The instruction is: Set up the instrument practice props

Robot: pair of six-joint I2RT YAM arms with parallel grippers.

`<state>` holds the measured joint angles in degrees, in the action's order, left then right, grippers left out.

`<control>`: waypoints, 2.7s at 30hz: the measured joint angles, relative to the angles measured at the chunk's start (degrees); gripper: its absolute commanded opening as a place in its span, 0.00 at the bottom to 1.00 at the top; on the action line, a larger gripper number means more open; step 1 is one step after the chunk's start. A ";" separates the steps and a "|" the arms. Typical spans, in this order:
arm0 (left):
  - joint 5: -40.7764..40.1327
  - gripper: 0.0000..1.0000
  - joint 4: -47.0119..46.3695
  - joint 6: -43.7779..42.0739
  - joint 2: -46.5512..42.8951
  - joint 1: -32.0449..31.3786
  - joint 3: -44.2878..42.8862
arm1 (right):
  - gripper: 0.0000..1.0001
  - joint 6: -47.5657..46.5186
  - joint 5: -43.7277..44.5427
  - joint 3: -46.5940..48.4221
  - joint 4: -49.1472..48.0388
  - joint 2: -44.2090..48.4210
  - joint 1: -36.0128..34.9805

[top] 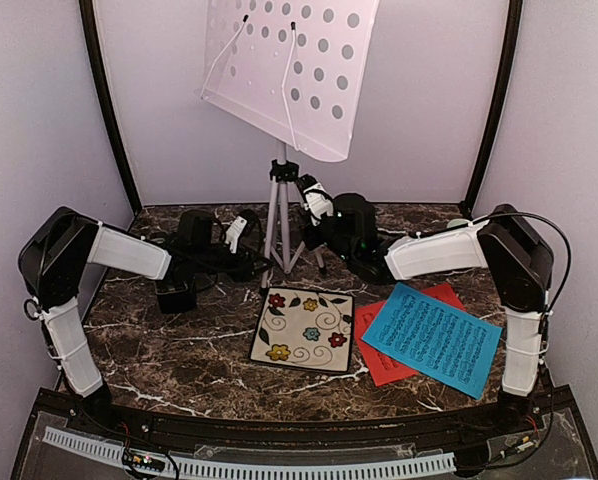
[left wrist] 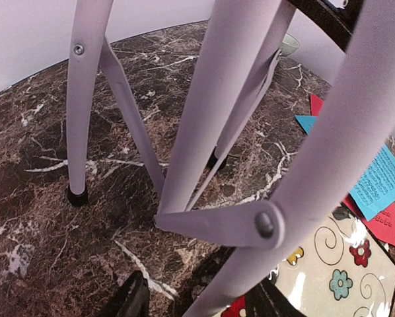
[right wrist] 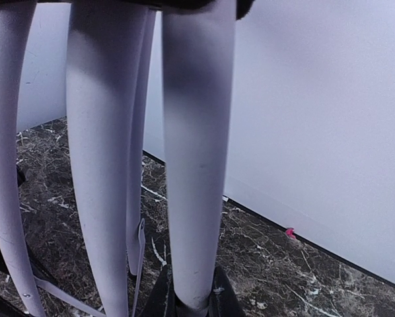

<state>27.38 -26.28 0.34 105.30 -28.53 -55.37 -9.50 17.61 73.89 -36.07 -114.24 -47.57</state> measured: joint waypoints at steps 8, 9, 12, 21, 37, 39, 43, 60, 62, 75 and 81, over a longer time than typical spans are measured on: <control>-0.24 0.11 1.18 0.31 2.01 -0.66 -2.29 | 0.00 0.48 0.42 1.25 1.95 -0.20 0.17; -0.39 0.08 1.36 -0.37 2.01 -0.81 -2.47 | 0.00 0.57 0.44 1.31 2.01 -0.20 0.22; -1.33 0.02 1.07 -4.83 1.84 -1.49 -2.51 | 0.00 0.57 0.87 1.66 2.43 -0.20 0.37; -4.85 0.00 5.03 -4.94 -1.68 -1.84 -1.09 | 0.00 0.37 1.88 2.16 4.55 0.31 0.44; -6.51 0.00 6.43 -3.91 -10.60 -2.25 7.39 | 0.00 0.59 0.48 -3.52 8.76 6.36 -0.33; -6.82 0.00 6.45 -3.91 -11.65 -2.32 8.41 | 0.00 0.55 0.11 -4.74 9.25 7.54 -0.46; -7.06 0.00 6.67 -3.93 -13.16 -2.51 9.79 | 0.00 0.63 -0.46 -6.95 9.79 9.53 -0.55; -6.71 0.00 8.09 -4.24 -15.58 -2.89 12.90 | 0.00 -0.26 -1.22 -13.70 9.86 14.60 -1.92; -6.54 0.00 7.72 -4.24 -15.17 -2.89 12.87 | 0.00 -0.61 -0.92 -13.81 9.73 14.60 -1.99; -4.66 0.00 6.01 -5.07 -1.40 -1.44 0.74 | 0.00 -4.81 7.30 -10.95 9.01 11.02 1.40; -3.52 0.00 7.61 -6.67 4.83 0.83 -7.74 | 0.00 -5.99 7.56 -6.43 7.19 6.40 4.20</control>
<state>23.86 -18.68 -6.33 110.13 -27.70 -63.11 -15.49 25.17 67.46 -28.88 -107.83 -43.38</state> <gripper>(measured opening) 0.139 0.111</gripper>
